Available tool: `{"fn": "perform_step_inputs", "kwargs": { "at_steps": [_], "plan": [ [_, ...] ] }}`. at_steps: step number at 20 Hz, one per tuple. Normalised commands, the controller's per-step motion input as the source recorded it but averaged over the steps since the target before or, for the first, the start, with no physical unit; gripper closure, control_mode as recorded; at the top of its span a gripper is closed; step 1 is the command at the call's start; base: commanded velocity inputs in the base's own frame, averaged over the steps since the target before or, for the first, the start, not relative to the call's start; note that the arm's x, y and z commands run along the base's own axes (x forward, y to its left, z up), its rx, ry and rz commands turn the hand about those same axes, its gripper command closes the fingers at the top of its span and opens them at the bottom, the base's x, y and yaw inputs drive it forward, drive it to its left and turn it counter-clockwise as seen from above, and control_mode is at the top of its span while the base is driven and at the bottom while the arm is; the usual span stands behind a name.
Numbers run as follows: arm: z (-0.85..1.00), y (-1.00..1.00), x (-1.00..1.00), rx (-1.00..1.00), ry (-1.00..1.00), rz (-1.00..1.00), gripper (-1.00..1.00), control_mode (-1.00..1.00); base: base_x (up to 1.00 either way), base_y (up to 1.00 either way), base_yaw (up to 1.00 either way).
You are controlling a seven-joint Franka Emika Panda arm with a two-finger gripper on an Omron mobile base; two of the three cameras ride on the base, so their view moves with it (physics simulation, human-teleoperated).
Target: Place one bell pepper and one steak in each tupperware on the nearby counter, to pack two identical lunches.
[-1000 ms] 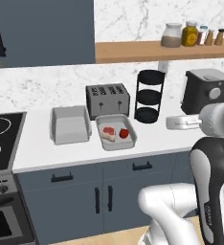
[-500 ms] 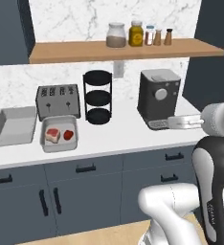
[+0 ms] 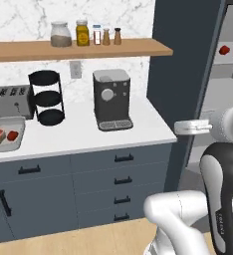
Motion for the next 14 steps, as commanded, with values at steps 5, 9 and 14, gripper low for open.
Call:
{"fn": "perform_step_inputs", "kwargs": {
  "at_steps": [5,9,14],
  "plan": [
    [0.0,0.0,0.0,0.0,0.0,0.0,-1.0,1.0,-0.2,-1.0,0.0],
    [0.0,0.0,0.0,0.0,0.0,0.0,-1.0,1.0,-0.05,-0.18,-0.02],
    [0.0,0.0,0.0,0.0,0.0,0.0,-1.0,1.0,-0.02,-0.71,0.02]
  ]
}}
